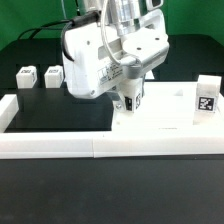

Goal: Assemble square table

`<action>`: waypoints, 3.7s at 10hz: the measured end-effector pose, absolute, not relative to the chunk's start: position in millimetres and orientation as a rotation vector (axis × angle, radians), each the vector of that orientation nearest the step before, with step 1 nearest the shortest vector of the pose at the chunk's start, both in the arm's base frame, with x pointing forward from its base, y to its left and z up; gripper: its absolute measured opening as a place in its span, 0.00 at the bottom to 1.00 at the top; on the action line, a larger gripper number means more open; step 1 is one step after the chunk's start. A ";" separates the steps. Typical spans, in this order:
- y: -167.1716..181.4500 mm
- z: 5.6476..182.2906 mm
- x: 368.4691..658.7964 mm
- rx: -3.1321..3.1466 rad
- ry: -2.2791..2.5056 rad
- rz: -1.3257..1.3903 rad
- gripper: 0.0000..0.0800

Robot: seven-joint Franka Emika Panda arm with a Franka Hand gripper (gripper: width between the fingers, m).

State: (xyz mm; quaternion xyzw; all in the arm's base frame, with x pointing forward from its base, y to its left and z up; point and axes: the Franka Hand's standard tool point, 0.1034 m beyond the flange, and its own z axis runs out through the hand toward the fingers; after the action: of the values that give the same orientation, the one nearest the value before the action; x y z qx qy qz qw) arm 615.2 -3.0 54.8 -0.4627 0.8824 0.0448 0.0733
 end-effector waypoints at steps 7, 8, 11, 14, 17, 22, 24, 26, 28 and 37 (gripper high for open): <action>17.5 88.8 605.0 -1.498 2.545 0.144 0.81; 18.6 91.8 606.5 -1.504 2.540 0.155 0.81; 18.2 88.9 605.5 -1.504 2.543 0.153 0.81; 18.4 88.5 605.3 -1.505 2.544 0.153 0.81; 18.4 88.5 605.4 -1.526 2.530 0.149 0.81; 24.6 91.8 603.4 -2.249 1.860 0.007 0.81; 23.4 91.1 603.2 -2.327 1.763 -0.006 0.81; 23.7 90.4 602.6 -2.371 1.707 -0.013 0.81; 29.3 88.5 595.5 -2.631 1.311 -0.053 0.81; 19.6 65.3 568.1 -3.059 0.343 -0.069 0.81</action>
Offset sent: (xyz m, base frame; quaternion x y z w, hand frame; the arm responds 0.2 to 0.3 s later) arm -0.0114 0.0243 0.0160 -0.0064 -0.0070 -0.0265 0.9996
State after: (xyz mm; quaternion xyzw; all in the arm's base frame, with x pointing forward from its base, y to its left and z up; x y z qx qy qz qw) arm 568.1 19.6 65.3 -0.9930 0.1113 -0.0223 0.0315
